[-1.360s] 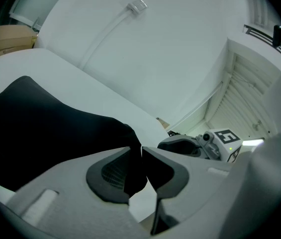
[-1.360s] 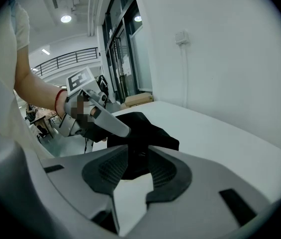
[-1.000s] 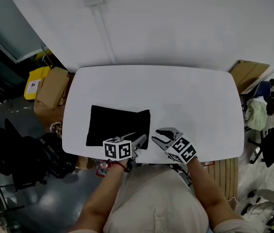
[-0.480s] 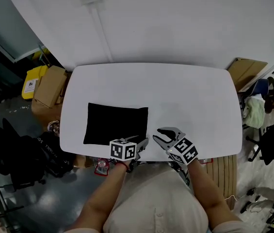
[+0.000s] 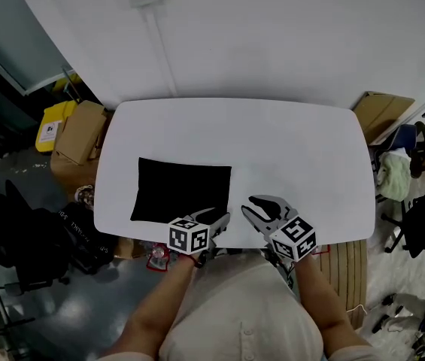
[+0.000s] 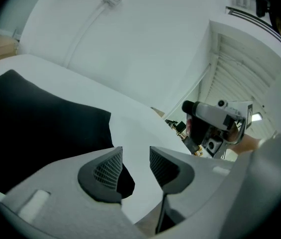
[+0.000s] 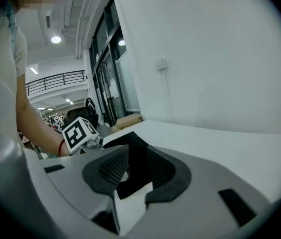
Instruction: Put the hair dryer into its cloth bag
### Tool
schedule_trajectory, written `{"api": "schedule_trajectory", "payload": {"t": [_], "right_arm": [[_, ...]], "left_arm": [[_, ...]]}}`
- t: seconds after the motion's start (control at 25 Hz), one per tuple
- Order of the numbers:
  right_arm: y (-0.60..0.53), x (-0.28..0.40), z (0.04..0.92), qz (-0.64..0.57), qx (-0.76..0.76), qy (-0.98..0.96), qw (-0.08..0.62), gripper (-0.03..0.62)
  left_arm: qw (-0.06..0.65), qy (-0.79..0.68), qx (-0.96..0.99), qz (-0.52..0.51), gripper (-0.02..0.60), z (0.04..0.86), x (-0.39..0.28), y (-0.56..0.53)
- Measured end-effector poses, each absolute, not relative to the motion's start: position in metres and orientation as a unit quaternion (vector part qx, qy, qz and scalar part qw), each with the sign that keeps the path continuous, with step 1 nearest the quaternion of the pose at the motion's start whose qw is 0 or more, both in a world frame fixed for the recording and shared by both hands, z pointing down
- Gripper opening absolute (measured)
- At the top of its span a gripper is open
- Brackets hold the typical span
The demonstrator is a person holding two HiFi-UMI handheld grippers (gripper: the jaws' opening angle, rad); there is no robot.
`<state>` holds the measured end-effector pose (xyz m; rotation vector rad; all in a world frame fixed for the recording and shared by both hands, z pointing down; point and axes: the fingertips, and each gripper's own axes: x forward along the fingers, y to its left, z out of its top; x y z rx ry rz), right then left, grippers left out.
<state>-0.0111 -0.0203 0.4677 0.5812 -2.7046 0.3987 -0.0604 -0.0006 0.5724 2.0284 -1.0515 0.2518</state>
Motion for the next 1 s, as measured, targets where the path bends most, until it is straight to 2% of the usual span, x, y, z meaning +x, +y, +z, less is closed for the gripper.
{"api": "schedule_trajectory", "payload": {"t": [0.24,0.68,1.0], "right_arm": [[-0.017,-0.004,0.425,0.134,0.220,-0.960,0.112,0.120],[0.005,0.006,0.392,0.111,0.233,-0.963,0.080,0.097],[0.026,0.018,0.383,0.089,0.239,-0.964,0.080,0.051]], "left_arm": [[0.348,-0.423,0.834,0.067,0.155,0.517,-0.070,0.004],[0.244,-0.419,0.875,-0.006,0.151,0.426,-0.077,0.031],[0.209,-0.420,0.882,-0.042,0.049,0.396,-0.074,0.054]]}}
